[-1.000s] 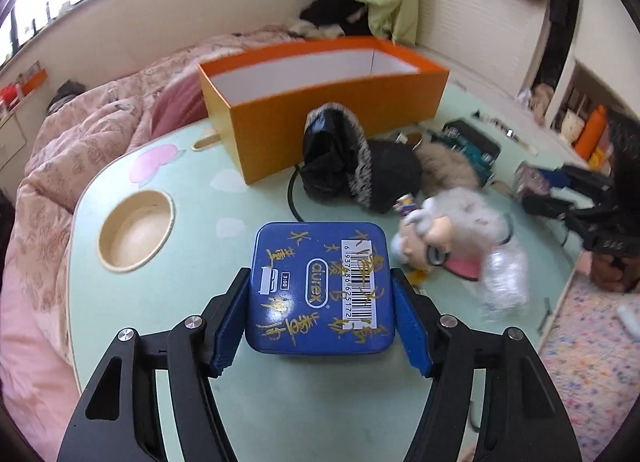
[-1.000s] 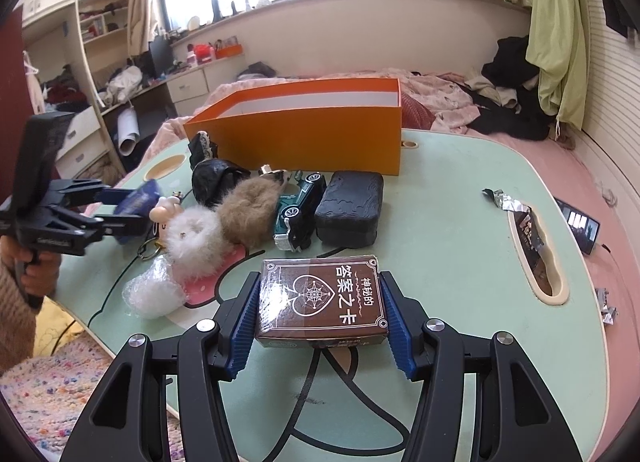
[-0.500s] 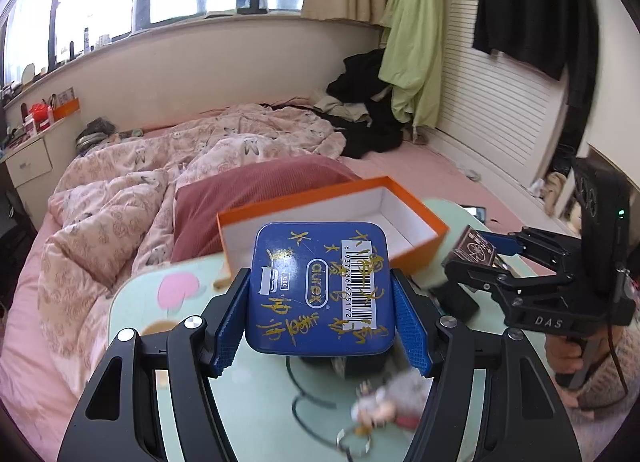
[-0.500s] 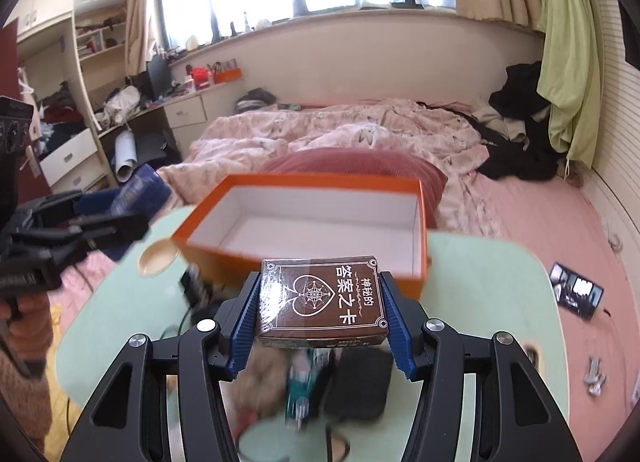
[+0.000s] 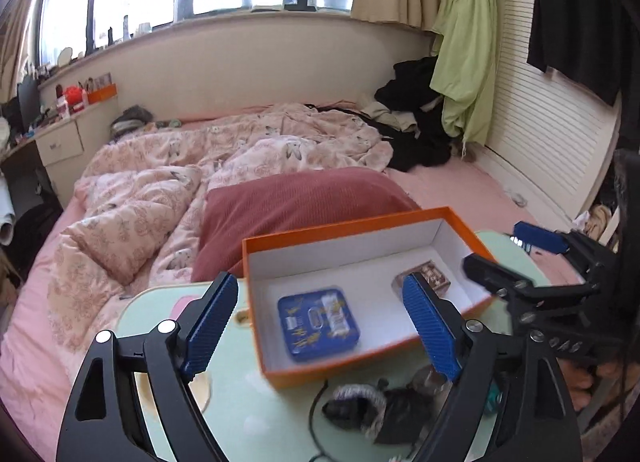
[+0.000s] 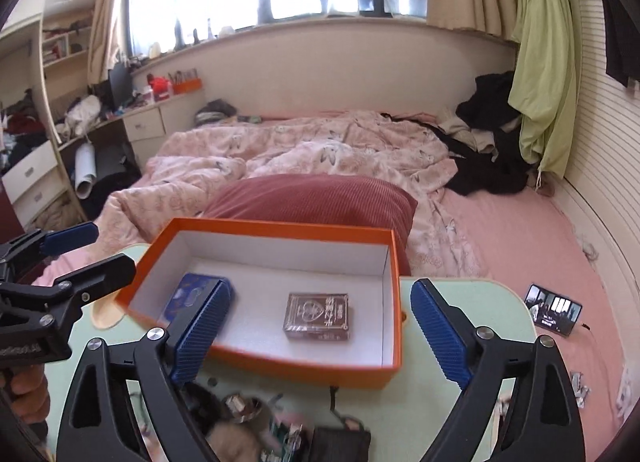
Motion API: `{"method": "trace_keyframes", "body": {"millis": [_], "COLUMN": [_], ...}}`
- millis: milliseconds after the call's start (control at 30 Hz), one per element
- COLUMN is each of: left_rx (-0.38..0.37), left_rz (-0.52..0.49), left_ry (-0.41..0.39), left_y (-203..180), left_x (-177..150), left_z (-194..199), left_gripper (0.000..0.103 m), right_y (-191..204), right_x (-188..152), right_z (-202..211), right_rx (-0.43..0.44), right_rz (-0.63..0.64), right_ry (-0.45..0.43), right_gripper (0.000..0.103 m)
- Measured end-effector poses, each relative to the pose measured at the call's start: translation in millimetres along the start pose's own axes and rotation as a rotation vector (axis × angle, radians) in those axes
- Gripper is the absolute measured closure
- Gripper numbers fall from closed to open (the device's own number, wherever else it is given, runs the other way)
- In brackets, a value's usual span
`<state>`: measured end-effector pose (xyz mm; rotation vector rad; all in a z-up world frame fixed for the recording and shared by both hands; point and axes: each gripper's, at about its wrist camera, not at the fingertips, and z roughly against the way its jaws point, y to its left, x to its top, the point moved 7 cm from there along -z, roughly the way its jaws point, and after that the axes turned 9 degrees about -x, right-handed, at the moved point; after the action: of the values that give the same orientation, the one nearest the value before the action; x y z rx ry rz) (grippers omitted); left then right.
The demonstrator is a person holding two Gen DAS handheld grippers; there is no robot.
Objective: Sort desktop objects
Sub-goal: 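Drop the card in the orange box with right tool while left tool drops tin, then grasp the clear plastic-wrapped item with the right tool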
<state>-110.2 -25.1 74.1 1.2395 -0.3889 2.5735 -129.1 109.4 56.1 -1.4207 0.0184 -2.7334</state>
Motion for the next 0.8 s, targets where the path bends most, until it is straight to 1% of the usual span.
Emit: {"method": "trace_keyframes", "body": {"millis": [33, 67, 133, 233, 267, 367, 433, 467, 533, 567, 600, 633, 700, 800], "left_rx": [0.011, 0.007, -0.028, -0.08, -0.084, -0.085, -0.097, -0.082, -0.054, -0.034, 0.017, 0.027, 0.01, 0.007], "left_rz": [-0.003, 0.0, 0.011, 0.032, 0.051, 0.135, 0.157, 0.151, 0.111, 0.086, 0.031, 0.008, -0.007, -0.006], "left_ry": [0.004, 0.006, 0.015, 0.046, 0.064, 0.122, 0.167, 0.173, 0.177, 0.198, 0.189, 0.148, 0.153, 0.148], "left_y": [-0.2, -1.7, -7.3, -16.3, -18.0, -20.9, -24.3, -25.4, -28.1, -29.1, -31.9, -34.8, -38.9, -37.1], "left_x": [-6.6, -14.2, -32.8, -71.2, -87.3, -132.5, -156.7, -166.4, -177.2, -182.5, -183.7, -183.3, -185.5, -190.8], "left_z": [8.3, 17.6, 35.0, 56.7, 60.5, 62.6, 61.2, 61.6, 57.8, 51.0, 47.6, 43.3, 30.8, 18.4], "left_gripper": [0.018, 0.018, 0.018, 0.018, 0.018, 0.018, 0.018, 0.018, 0.018, 0.01, 0.003, 0.0, 0.0, 0.0], "right_y": [0.8, 2.0, 3.2, 2.1, 0.0, -6.9, -12.2, -15.1, -19.6, -21.4, -22.4, -23.1, -23.1, -22.8], "right_x": [-5.1, -13.0, -33.5, -69.6, -88.5, -131.2, -151.3, -158.4, -167.0, -173.8, -172.8, -174.4, -175.0, -176.9], "right_z": [8.1, 18.6, 36.8, 57.4, 62.9, 65.8, 66.8, 67.0, 63.8, 56.5, 53.7, 50.4, 46.8, 44.9], "right_rx": [0.013, 0.027, 0.038, 0.039, 0.035, 0.001, -0.022, -0.029, -0.013, 0.003, -0.036, -0.066, -0.051, -0.047], "right_rz": [0.002, 0.009, 0.037, 0.075, 0.088, 0.101, 0.1, 0.098, 0.069, 0.046, 0.063, 0.075, 0.067, 0.066], "right_ry": [0.002, 0.008, 0.025, 0.042, 0.059, 0.12, 0.149, 0.158, 0.186, 0.227, 0.211, 0.216, 0.22, 0.213], "right_gripper": [0.009, 0.008, 0.008, 0.007, 0.007, 0.007, 0.007, 0.007, 0.007, 0.007, 0.0, 0.0, 0.0, 0.0]}}
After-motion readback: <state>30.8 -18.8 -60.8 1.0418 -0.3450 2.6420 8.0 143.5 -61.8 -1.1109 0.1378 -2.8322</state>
